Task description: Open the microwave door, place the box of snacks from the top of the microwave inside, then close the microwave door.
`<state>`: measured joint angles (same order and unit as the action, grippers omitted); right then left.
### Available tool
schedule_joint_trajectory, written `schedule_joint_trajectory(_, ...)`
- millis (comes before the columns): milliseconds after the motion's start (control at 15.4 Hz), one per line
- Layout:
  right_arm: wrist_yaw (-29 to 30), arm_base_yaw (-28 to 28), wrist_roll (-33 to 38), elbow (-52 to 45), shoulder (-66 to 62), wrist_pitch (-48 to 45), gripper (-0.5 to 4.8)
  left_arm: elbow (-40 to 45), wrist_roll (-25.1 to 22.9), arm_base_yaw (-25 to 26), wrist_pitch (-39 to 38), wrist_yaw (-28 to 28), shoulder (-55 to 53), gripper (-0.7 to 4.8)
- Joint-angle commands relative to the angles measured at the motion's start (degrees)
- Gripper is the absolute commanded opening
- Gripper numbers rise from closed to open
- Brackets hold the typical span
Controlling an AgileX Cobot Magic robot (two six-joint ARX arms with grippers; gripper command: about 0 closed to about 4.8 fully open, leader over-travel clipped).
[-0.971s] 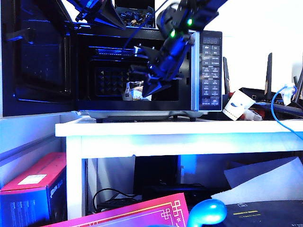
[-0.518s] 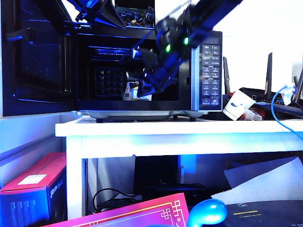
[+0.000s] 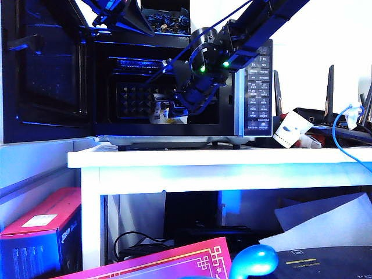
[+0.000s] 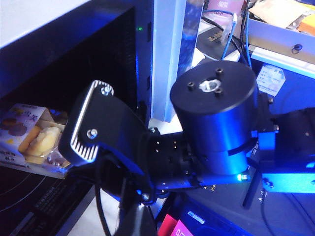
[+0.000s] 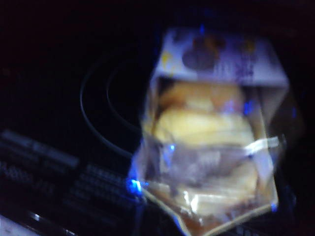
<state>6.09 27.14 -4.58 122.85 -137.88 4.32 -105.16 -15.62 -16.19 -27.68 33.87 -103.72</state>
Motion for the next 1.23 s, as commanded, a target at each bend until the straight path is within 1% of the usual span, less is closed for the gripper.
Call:
schedule_joint_trajectory(65,-0.2,0.1,0.0,0.3,0.7,-5.1,0.17,-0.2,0.0,0.1,-1.0,0.0,0.2,-0.06)
schedule_joint_trajectory(194,-0.1,0.1,0.1,0.3,0.7,-4.8,0.17,-0.2,0.0,0.1,-1.5,0.0,0.2,-0.06)
schedule_joint_trajectory(324,0.1,0.1,0.0,0.3,1.9,0.8,0.17,-0.2,0.0,0.1,-1.5,0.0,0.3,-0.06)
schedule_joint_trajectory(453,0.0,0.1,0.0,0.3,4.8,10.9,0.11,-0.2,0.0,0.1,-1.6,0.0,0.6,-0.06)
schedule_joint_trajectory(518,0.0,0.1,0.0,0.3,6.6,16.6,-0.01,-0.2,0.0,0.1,-1.6,0.0,1.0,-0.06)
schedule_joint_trajectory(647,0.0,0.1,-0.2,0.3,11.2,28.4,-0.01,-0.2,0.0,0.1,-2.1,0.0,2.3,-0.06)
schedule_joint_trajectory(712,0.0,0.1,-0.2,0.3,13.5,32.5,-0.01,-0.2,0.2,0.1,-2.4,0.0,3.3,-0.06)
schedule_joint_trajectory(842,0.1,0.1,-0.2,0.3,19.9,39.5,-0.01,-0.2,3.6,0.1,-2.6,0.0,6.9,-0.06)
schedule_joint_trajectory(971,0.0,0.1,-0.2,0.3,26.9,41.4,-0.01,-0.3,5.1,0.1,-2.6,-0.2,12.3,-0.06)
schedule_joint_trajectory(1036,-0.1,0.1,-0.2,0.4,30.4,40.6,-0.01,-0.3,5.1,0.1,-2.5,-0.3,15.5,-0.06)
schedule_joint_trajectory(1100,-0.5,0.1,-0.2,0.4,33.7,39.4,-0.01,-0.3,5.2,0.1,-2.9,-1.7,19.2,-0.06)
schedule_joint_trajectory(1165,-0.9,0.1,-0.1,0.4,36.9,38.0,-0.01,-0.4,5.5,0.1,-4.0,-5.7,22.5,-0.06)
schedule_joint_trajectory(1230,-2.3,0.1,-0.2,0.4,40.2,36.5,-0.01,-0.4,6.0,0.1,-6.6,-11.5,25.7,-0.06)
